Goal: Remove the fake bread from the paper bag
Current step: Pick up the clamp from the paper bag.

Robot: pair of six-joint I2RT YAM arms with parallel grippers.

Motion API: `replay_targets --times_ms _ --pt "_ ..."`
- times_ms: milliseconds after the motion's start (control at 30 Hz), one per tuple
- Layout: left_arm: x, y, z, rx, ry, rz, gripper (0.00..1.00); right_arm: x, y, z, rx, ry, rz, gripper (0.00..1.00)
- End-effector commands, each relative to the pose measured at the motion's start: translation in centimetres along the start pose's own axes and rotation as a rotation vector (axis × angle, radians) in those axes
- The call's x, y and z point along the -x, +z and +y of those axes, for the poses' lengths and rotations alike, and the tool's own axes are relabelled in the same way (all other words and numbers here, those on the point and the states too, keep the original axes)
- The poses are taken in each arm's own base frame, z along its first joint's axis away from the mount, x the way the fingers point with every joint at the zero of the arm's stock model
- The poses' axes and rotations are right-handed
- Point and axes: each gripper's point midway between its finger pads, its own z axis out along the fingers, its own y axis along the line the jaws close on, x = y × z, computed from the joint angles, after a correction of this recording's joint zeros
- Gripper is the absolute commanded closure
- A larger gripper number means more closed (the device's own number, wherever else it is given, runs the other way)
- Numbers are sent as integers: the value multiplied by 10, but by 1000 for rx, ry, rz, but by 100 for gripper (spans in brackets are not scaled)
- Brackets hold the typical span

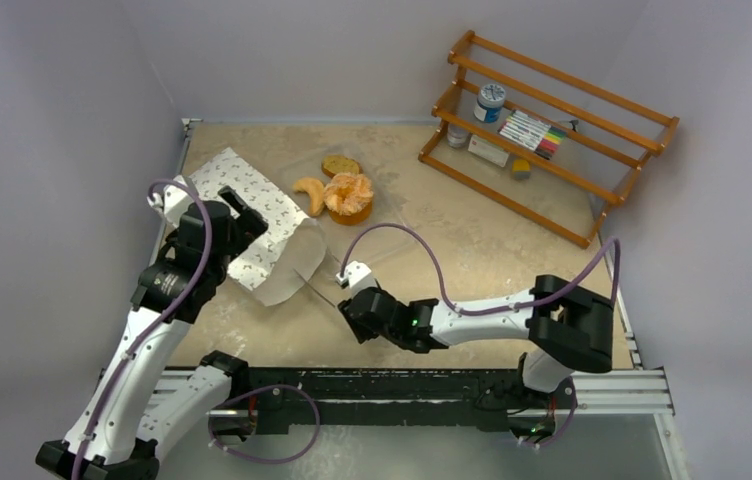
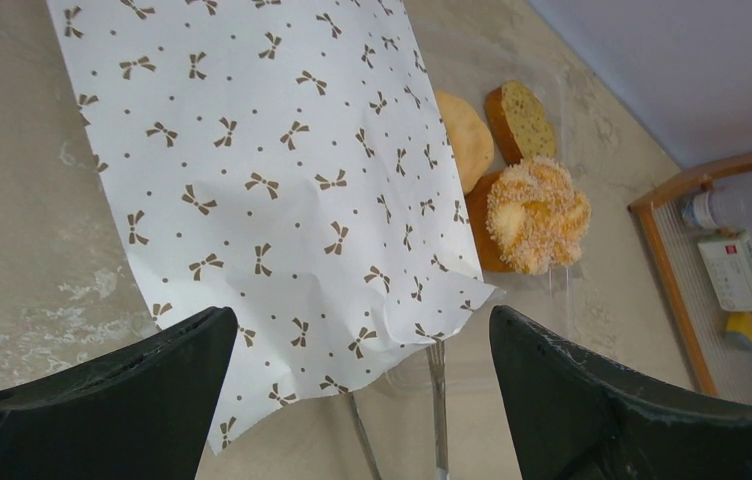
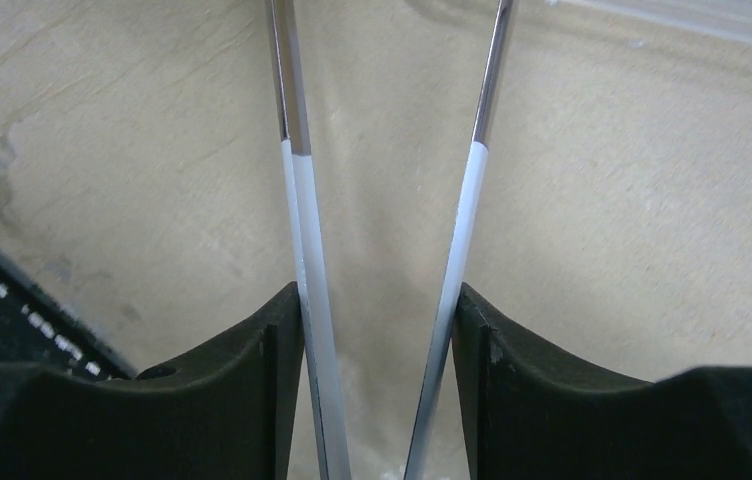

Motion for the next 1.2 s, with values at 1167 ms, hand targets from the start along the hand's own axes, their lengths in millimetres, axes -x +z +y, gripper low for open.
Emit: replay_targets --times_ms 1167 --pt "85 11 38 403 -276 -438 0 27 -93 32 132 72 -105 56"
